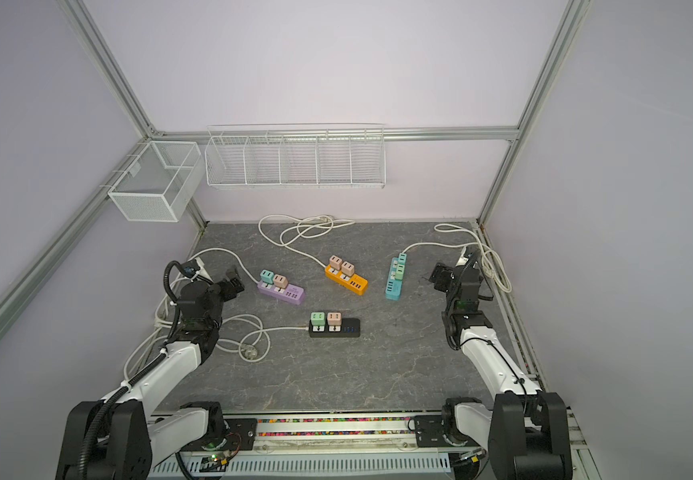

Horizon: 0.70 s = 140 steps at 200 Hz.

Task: Pull the plug off the socket
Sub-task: 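Move both grippers toward the purple power strip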

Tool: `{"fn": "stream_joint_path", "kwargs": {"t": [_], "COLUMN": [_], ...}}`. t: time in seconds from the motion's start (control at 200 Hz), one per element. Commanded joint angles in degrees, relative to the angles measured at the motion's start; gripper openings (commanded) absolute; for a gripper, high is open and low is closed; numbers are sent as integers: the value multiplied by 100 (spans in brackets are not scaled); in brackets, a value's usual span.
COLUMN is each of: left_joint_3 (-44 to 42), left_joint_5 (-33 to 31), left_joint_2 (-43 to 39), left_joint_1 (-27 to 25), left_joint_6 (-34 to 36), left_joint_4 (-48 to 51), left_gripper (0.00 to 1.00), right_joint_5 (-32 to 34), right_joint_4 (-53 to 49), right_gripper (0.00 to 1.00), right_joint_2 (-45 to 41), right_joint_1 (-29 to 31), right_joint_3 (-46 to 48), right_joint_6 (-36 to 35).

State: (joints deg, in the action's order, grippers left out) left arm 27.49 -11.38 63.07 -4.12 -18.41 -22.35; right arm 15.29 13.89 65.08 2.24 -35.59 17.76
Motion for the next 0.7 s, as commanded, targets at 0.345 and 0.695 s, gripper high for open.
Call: {"fn": "stream_joint_path", "kwargs": {"t": [0.345, 0.695], "left_joint_3": [436, 495], "left_joint_5": [1218, 1369], "left_joint_2": [-715, -1270], "left_joint_1": [33, -382], "left_joint_6": [-1583, -1993], "left_joint_4": [2037, 2903], "left_gripper": [99, 99], "right_joint_5": [-1407, -1568], "right_joint_4": [-2540, -3302], "right_gripper": [88, 88], "right_joint_2": [-386, 136], "right_joint_1": [412, 1928], "right_joint_3": [-713, -1678], "right_joint_6": [279, -492]}}
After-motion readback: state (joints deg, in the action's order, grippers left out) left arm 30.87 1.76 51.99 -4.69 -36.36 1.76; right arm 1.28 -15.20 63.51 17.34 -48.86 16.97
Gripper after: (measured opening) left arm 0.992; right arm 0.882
